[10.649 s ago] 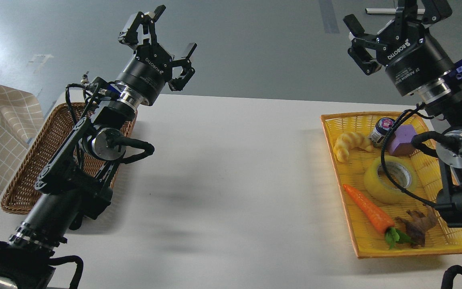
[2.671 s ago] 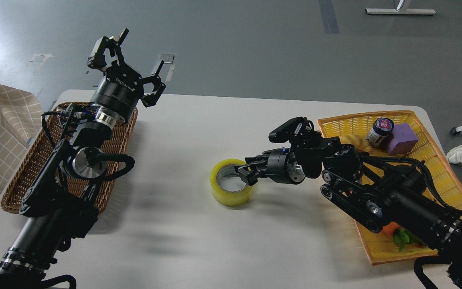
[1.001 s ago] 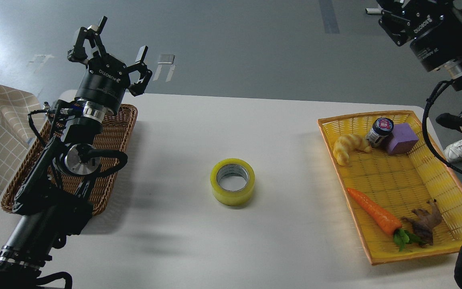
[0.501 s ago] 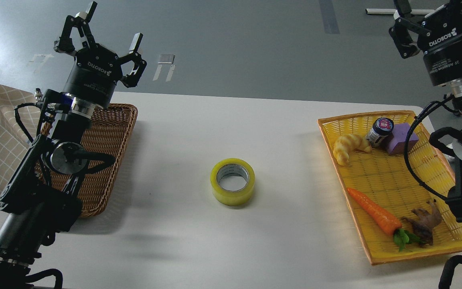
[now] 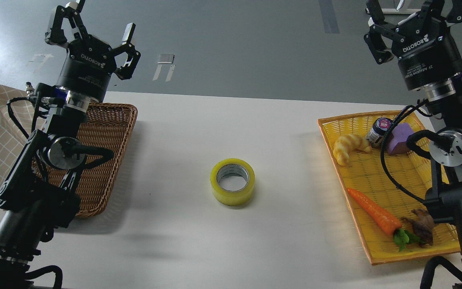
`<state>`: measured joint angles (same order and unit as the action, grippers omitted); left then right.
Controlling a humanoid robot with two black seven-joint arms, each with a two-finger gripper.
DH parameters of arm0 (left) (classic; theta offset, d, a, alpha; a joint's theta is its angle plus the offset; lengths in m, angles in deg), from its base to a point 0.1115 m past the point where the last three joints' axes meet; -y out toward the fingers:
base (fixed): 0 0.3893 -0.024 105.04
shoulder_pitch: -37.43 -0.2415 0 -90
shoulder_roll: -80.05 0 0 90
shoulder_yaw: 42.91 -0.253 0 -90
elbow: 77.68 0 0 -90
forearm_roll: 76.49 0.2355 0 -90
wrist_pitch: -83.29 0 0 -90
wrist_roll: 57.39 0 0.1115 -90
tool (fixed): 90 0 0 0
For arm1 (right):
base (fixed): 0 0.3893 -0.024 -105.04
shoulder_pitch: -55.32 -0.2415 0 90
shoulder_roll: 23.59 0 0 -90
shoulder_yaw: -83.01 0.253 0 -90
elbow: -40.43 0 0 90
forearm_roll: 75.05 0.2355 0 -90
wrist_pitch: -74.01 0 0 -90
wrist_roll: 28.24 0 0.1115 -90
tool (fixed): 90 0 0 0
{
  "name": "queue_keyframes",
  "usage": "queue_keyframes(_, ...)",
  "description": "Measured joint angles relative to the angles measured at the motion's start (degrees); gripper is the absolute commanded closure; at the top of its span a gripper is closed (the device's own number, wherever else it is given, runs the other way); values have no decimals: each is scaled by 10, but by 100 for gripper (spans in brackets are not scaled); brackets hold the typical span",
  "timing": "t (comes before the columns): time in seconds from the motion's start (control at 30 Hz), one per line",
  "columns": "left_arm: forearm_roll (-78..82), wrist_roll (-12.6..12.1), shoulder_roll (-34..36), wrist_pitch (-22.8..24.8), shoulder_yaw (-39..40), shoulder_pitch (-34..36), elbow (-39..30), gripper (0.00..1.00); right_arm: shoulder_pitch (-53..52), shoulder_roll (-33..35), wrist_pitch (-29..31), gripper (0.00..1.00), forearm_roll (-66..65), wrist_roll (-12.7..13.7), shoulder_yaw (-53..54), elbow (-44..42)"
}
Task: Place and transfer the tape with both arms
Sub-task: 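Reach the left gripper toward the tape roll on the table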
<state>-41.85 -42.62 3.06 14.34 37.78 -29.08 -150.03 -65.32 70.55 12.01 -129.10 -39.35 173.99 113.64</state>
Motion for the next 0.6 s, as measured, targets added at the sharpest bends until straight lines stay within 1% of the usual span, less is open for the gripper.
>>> queue_keyframes(0.07, 49, 1, 0, -18, 0, 0, -10, 2, -1, -1, 0, 0, 0, 0, 0, 0)
queue_keyframes(0.2, 190, 1, 4, -94, -4, 1, -46, 2, -1, -4, 0, 0, 0, -1, -2, -2)
queue_keyframes(0.23, 212, 0, 4, -106, -5, 3, -52, 2, -1, -5, 0, 0, 0, -1, -2, -3)
queue_keyframes(0.33, 270, -1, 12, -122, -16, 8, -66, 2, 0, -6, 0, 0, 0, -2, -3, -7)
queue_keyframes(0.47, 365, -3, 36, -132, -57, 13, -103, 2, 4, -6, 0, 0, 0, -3, -3, -9)
queue_keyframes(0.6, 525, -5, 47, -161, -104, 13, -120, 2, 5, -6, 0, 0, 0, -3, -3, -10)
